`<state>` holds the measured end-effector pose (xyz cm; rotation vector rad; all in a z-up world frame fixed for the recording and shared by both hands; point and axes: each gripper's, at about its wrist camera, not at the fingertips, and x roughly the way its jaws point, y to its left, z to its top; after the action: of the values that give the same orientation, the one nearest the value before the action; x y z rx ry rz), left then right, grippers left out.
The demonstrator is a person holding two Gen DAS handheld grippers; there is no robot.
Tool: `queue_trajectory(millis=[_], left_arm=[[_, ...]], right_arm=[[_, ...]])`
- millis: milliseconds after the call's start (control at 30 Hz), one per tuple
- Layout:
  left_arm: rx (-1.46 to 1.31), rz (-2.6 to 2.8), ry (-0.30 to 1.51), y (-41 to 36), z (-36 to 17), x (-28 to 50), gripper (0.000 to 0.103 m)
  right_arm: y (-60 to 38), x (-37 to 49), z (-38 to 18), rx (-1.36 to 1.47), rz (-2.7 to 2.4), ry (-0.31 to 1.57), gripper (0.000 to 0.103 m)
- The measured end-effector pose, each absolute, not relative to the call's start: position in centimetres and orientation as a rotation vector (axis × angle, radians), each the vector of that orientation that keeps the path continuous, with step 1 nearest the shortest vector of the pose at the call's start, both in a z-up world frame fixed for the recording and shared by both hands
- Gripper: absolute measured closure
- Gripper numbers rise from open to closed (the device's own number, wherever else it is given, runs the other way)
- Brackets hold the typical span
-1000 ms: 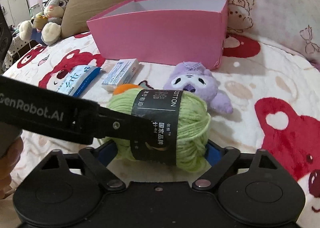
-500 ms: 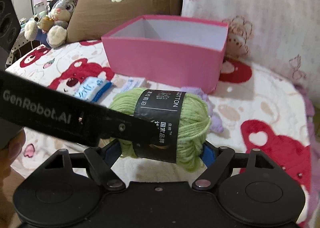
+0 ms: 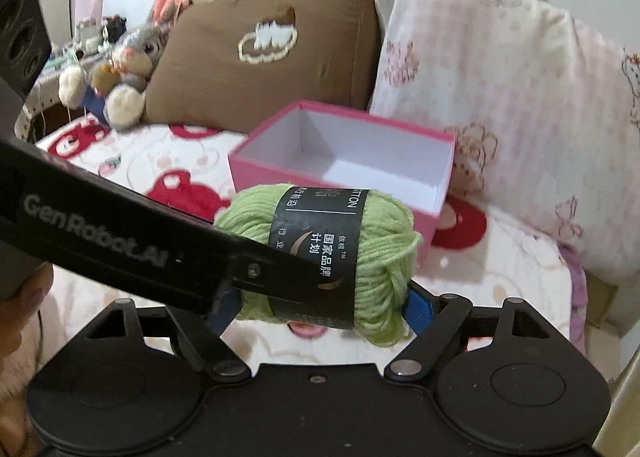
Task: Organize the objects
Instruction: 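Carry the yarn ball with the left tool into the pink box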
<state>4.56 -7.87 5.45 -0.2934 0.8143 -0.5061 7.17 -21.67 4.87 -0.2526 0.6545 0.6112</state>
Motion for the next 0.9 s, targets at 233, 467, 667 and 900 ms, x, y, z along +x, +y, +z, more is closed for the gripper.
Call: queue_trajectory(millis=[233, 467, 667, 900], left_arm=[[-0.297, -0.534, 0.801, -6.1, 8.6, 7.2, 0.043], [-0.294, -0.525, 0.801, -5.2, 10.9, 11.8, 0.043], [-0.317, -0.513, 0.841, -4.5, 10.4, 16.9, 0.043], [-0.285, -0.526, 0.895, -5.3, 8.1, 22.8, 0.043]], right_arm=[[-20.3, 9.2, 9.0, -0.233, 0.635, 0.635, 0.021], [-17.9, 13.4, 11.8, -0.275, 0.634, 0.674, 0.022], [-16.4, 17.6, 11.6, -0.309, 0.668, 0.697, 0.023], [-16.1, 23.3, 9.4, -0.296, 0.690, 0.745, 0.023]])
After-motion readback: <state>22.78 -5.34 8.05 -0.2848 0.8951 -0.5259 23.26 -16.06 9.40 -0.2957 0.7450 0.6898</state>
